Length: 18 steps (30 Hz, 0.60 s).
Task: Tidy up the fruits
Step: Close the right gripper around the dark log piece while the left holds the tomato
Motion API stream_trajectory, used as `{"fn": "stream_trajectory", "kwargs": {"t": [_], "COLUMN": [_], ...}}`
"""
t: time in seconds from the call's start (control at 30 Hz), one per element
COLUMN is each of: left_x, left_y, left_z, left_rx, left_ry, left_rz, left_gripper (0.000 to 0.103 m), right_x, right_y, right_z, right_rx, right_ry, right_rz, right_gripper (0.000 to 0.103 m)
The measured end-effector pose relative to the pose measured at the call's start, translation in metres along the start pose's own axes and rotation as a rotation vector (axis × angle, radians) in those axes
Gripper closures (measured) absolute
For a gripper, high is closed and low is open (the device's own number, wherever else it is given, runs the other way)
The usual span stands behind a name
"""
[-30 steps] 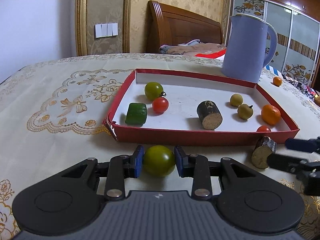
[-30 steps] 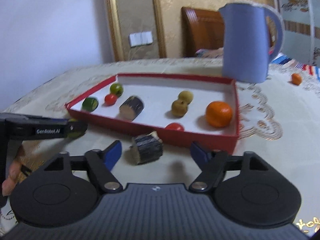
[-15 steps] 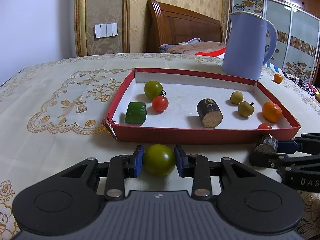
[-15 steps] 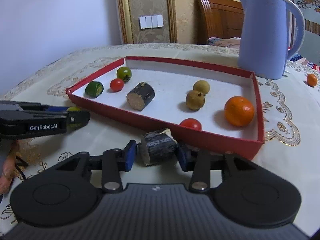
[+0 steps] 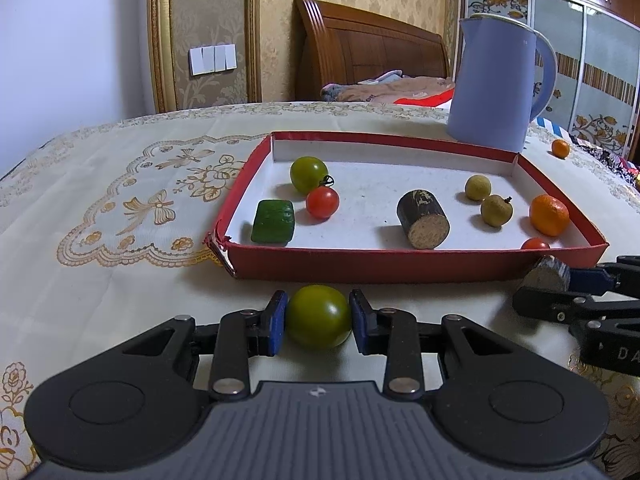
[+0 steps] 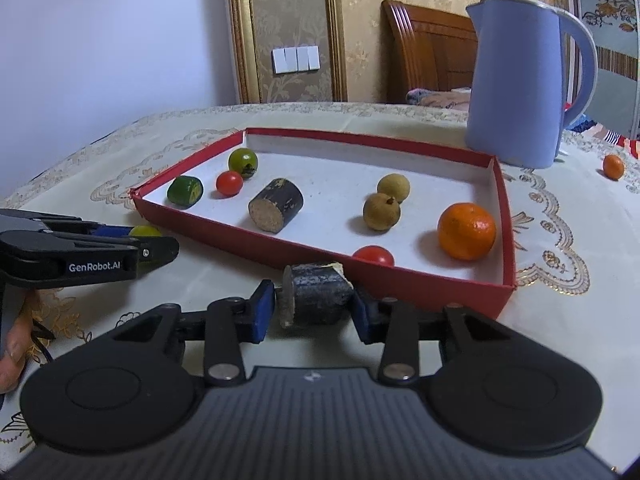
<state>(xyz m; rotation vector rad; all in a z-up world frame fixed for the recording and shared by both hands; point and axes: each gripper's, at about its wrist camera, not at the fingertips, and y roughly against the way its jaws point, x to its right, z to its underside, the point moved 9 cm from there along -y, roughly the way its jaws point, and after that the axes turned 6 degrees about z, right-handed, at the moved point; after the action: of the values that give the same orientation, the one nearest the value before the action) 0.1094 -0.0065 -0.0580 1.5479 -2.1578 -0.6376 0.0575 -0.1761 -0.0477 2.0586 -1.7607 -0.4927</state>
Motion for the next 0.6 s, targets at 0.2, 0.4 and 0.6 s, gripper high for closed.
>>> {"fn": "stream_trajectory", "kwargs": {"t": [0.2,0.4,0.6], "left_x": [0.0010,0.0018,0.0022], "left_y": [-0.0002,0.0005,0.0004], "left_z": [0.0001,-0.0002,-0.0002], "left_rx": [0.000,0.002,0.002], "left_ry": [-0.007,-0.011,-0.019], "left_rz": [-0.001,-0.004,-0.011], "left_gripper": [0.071,0.071,0.071], "right_x": [0.0010,0.0044,0.0077], "right_y": [0.0019,0.0066,0.0018], "right_z": [-0.0018,-0.0035,-0.0023], "right_rx": [0.012,0.042,0.015], "right_ry": [-0.002,-0.018,-0.037], "right_rz": [0.004,0.016,0.013], "right_gripper": [0.065,0.071,0.072]}}
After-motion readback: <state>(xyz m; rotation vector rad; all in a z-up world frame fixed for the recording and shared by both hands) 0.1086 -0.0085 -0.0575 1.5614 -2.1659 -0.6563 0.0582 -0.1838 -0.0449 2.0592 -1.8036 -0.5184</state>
